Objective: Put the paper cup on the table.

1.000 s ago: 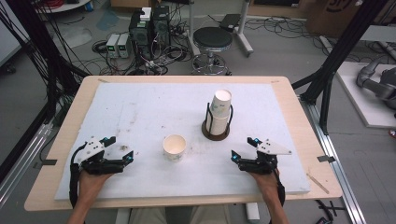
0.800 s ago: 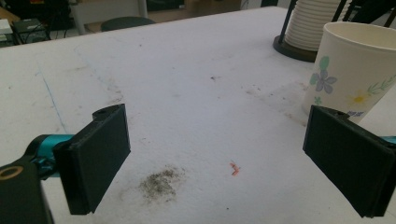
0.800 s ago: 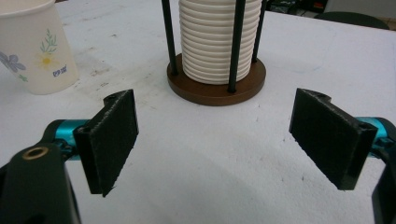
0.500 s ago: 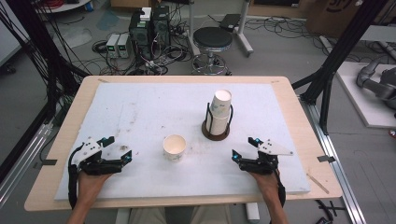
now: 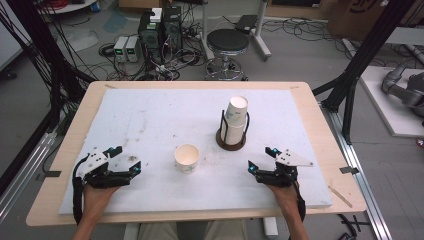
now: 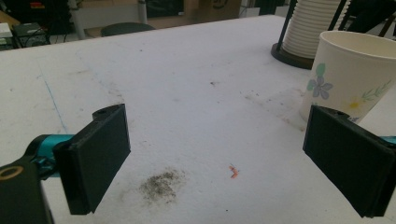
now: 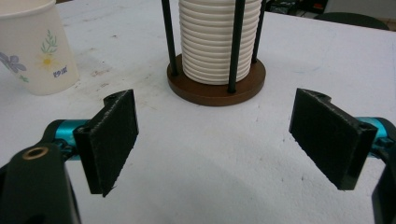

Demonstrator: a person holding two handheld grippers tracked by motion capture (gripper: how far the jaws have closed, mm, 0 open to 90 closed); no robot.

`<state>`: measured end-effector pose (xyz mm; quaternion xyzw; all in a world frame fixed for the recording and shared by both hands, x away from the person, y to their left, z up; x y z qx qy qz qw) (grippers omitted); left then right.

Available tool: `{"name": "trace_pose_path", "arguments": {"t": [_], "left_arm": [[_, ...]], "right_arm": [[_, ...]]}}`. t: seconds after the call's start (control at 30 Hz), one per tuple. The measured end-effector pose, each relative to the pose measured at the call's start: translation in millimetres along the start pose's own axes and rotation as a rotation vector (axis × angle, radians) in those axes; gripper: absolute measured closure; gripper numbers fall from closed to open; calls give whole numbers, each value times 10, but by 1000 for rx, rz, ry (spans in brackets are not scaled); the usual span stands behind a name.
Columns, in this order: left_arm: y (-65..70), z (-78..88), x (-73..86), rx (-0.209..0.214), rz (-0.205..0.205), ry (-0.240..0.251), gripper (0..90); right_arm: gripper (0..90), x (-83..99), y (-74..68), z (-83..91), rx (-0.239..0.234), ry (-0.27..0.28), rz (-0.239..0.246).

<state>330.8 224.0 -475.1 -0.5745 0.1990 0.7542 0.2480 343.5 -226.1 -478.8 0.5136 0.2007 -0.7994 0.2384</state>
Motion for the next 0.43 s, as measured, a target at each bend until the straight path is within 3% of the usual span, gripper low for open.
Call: {"name": "trace_pose_path", "arguments": {"t": [0.43], "left_arm": [[-14, 8, -1, -8, 11, 9, 80]], "right_arm": [[158, -3, 12, 16, -8, 13, -17]]}}
Point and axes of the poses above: each handheld gripper's, and its own axes: z roughly backward along the jaws, x roughly out of its underside, y roughly to its right, the point moved 7 cm from there along -z, roughly forward along the jaws, and after that the axes turned 3 degrees about -z, right-handed, at the moved point
